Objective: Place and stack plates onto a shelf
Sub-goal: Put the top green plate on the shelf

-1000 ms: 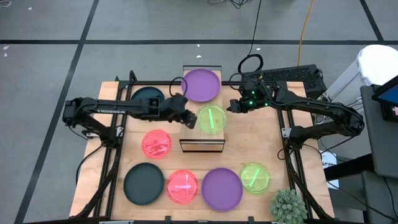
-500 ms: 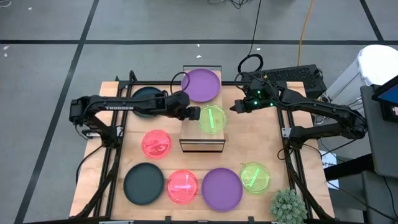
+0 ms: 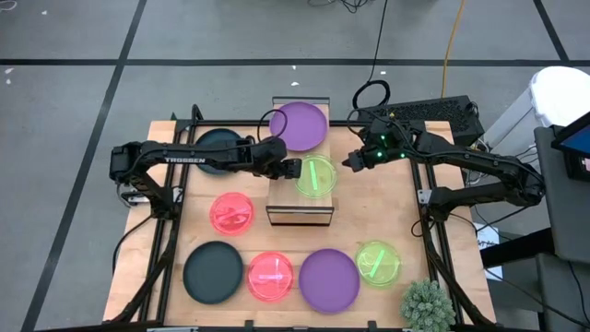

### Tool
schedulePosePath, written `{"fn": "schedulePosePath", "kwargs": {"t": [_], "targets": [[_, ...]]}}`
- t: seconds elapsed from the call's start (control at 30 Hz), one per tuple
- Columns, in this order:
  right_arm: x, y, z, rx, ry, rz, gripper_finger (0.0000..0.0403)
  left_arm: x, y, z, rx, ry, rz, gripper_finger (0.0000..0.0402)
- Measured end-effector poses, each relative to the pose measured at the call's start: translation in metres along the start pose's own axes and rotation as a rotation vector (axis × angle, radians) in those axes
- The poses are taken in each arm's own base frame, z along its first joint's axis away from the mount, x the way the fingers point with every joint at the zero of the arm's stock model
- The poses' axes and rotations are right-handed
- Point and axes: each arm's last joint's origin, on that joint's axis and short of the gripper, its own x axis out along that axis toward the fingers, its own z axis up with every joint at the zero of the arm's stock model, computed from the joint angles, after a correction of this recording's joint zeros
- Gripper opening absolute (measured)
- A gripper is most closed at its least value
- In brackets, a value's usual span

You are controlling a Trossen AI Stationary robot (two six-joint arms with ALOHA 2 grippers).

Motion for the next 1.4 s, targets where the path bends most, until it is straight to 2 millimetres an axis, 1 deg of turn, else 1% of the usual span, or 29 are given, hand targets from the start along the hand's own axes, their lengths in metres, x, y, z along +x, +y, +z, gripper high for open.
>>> {"fn": "schedulePosePath", "kwargs": {"t": [0.07,0.13,0.37,0.47,0.53,0.6,0.73,0.87,0.97,1.07,1.23,1.4], "targets": [[0.000,0.000,0.000,-0.008,0.001,-0.002,0.0006,0.000,0.000,0.000,0.004,-0.002,-0.003,0.0172],[0.000,0.000,0.000,-0.019,0.003,-0.004,0.0006,0.000,0.000,0.000,0.005,-0.007,-0.002,0.0155],[0.000,-0.001,0.000,-0.044,0.002,-0.007,0.0006,0.002,0.001,0.000,0.035,-0.026,0.019,0.0048],[0.000,-0.001,-0.001,-0.051,0.004,-0.009,0.0006,0.002,0.001,0.000,0.036,-0.029,0.018,0.0011],[0.000,-0.001,-0.001,-0.052,0.004,-0.008,0.0006,0.001,0.001,0.001,0.035,-0.032,0.011,0.0007],[0.000,-0.001,-0.001,-0.055,0.004,-0.008,0.0006,-0.004,0.000,0.001,0.035,-0.038,-0.003,0.0006],[-0.002,-0.002,0.001,-0.049,-0.008,-0.015,0.0006,-0.019,-0.005,0.004,0.028,-0.059,-0.047,0.0006],[-0.007,-0.004,0.004,-0.037,-0.037,-0.015,0.0006,-0.039,-0.007,0.006,0.021,-0.079,-0.086,0.0005],[-0.013,-0.005,0.006,-0.036,-0.071,-0.027,0.0006,-0.053,-0.001,0.004,0.030,-0.056,-0.050,0.0005],[-0.018,-0.006,0.007,-0.036,-0.090,-0.026,0.0006,-0.067,0.008,0.000,-0.026,-0.025,0.030,0.0004],[-0.020,-0.007,0.007,-0.047,-0.096,-0.032,0.0006,-0.070,0.012,-0.002,0.025,-0.019,0.067,0.0004],[-0.020,-0.007,0.007,-0.047,-0.109,-0.048,0.0006,-0.058,0.013,-0.001,0.040,-0.017,0.094,0.0004]]}}
